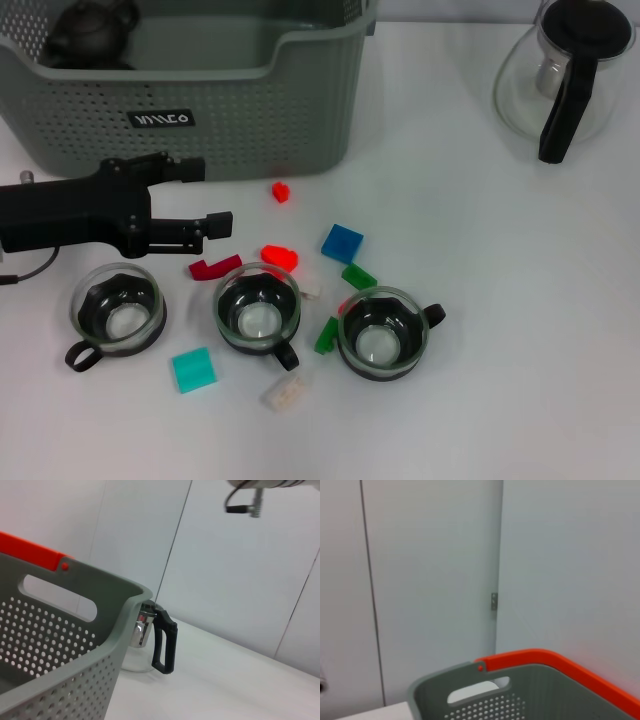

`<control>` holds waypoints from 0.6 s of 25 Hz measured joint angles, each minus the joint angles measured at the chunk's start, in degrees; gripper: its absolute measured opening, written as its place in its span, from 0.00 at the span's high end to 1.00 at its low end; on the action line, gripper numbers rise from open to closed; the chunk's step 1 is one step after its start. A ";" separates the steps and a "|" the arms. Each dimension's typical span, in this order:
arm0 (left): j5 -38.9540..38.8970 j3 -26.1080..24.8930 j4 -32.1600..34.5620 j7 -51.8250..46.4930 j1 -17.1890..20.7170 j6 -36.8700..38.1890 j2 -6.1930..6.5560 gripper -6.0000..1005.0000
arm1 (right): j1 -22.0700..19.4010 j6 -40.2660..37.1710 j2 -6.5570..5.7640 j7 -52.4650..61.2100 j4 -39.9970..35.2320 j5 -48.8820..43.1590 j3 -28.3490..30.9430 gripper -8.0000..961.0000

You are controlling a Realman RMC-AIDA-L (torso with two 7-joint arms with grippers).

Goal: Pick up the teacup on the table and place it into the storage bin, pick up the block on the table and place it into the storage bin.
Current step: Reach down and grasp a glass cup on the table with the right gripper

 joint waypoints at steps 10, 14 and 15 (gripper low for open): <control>0.00 0.00 0.02 1.49 0.07 0.23 0.07 0.09 | -7.69 -21.99 0.04 11.26 -14.21 -5.72 2.31 0.38; 0.34 0.27 0.08 2.54 0.25 0.53 0.01 0.09 | -7.80 -33.90 -0.01 10.95 -14.31 -12.57 3.82 0.38; 0.37 0.34 0.04 2.93 0.33 0.60 0.06 0.09 | -7.80 -36.41 0.00 10.49 -14.35 -14.85 3.78 0.38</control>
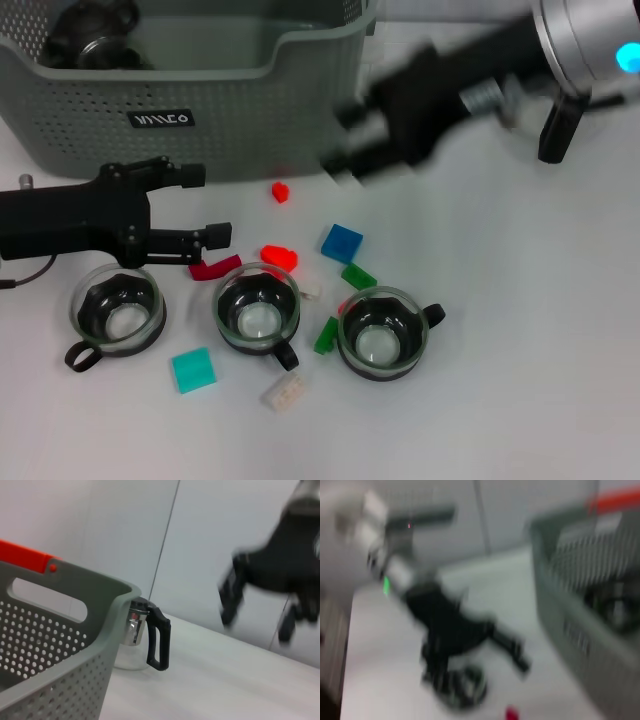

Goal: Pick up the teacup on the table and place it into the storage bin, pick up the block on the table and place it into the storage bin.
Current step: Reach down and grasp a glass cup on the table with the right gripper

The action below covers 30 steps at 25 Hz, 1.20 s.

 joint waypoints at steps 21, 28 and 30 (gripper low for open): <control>1.67 0.28 -0.23 3.78 1.32 -0.20 0.23 0.09 | 0.91 -12.52 1.06 -2.89 -0.02 -7.92 -13.48 0.37; 1.64 0.19 -0.36 3.55 1.58 -1.29 0.20 0.09 | 1.82 -9.33 1.19 -2.71 2.13 -7.86 -18.77 0.37; 1.53 0.18 -0.40 3.53 1.78 -1.62 0.09 0.09 | 2.24 -9.23 1.27 -2.46 2.83 -7.79 -19.51 0.37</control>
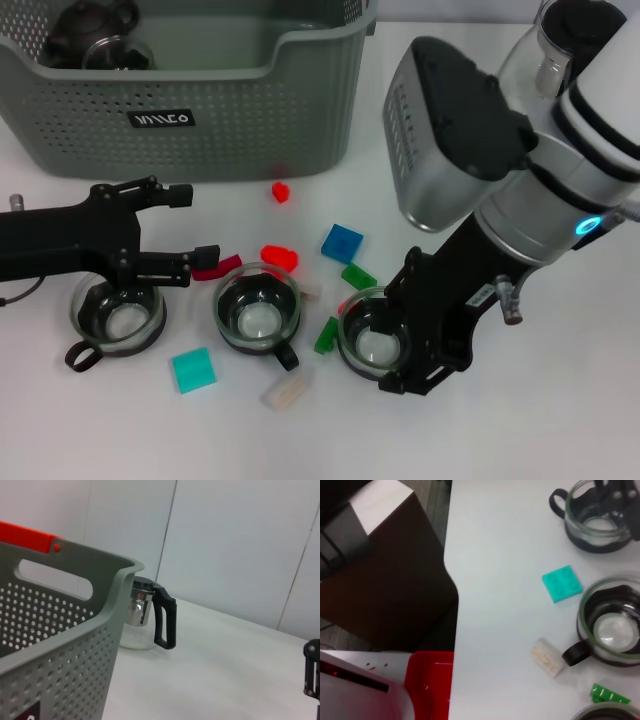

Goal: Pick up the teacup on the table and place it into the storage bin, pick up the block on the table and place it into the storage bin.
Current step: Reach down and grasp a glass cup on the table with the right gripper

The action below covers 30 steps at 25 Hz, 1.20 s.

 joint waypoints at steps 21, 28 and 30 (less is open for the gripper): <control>-0.35 -0.61 -0.87 0.15 0.94 -1.94 -0.37 0.09 | 1.15 5.41 0.17 1.81 3.29 -2.07 -10.76 0.02; -0.35 -0.66 -0.94 0.21 1.01 -2.21 -0.47 0.09 | 1.13 9.73 0.25 1.83 3.29 -4.39 -14.33 0.03; -0.35 -0.67 -0.94 0.22 1.00 -2.50 -0.48 0.09 | 1.15 10.89 0.25 1.82 3.29 -4.82 -15.15 0.03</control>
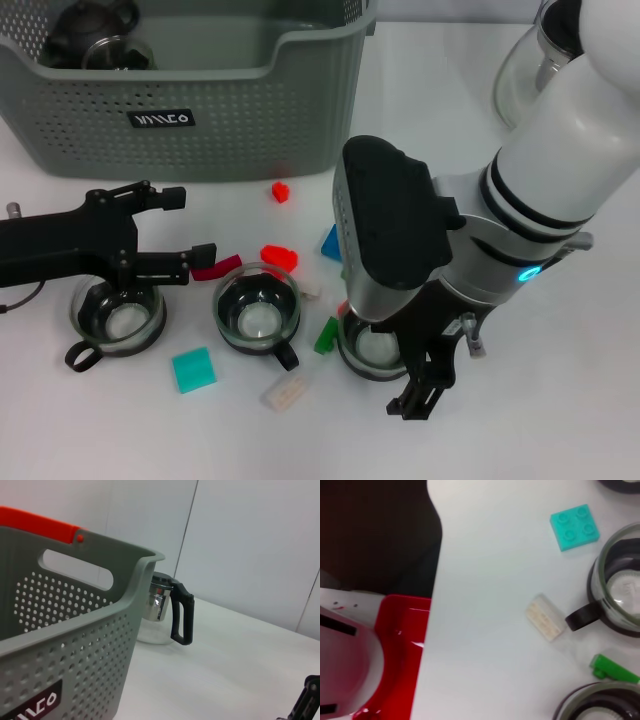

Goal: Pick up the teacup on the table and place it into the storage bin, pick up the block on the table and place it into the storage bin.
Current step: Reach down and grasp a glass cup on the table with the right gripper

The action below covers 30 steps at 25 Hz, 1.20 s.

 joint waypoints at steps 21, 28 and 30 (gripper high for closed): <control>-0.06 -0.03 -0.56 0.70 -0.01 -0.92 0.02 0.09 | -0.55 6.71 0.10 -0.18 0.18 -2.27 -6.94 0.03; -0.14 -0.03 -0.63 0.72 -0.09 -0.97 0.02 0.09 | -0.56 7.33 0.10 -0.46 0.96 -2.27 -7.67 0.04; -0.17 -0.03 -0.62 0.72 -0.10 -0.98 0.02 0.09 | -0.56 7.34 0.10 -0.47 0.96 -2.27 -7.71 0.04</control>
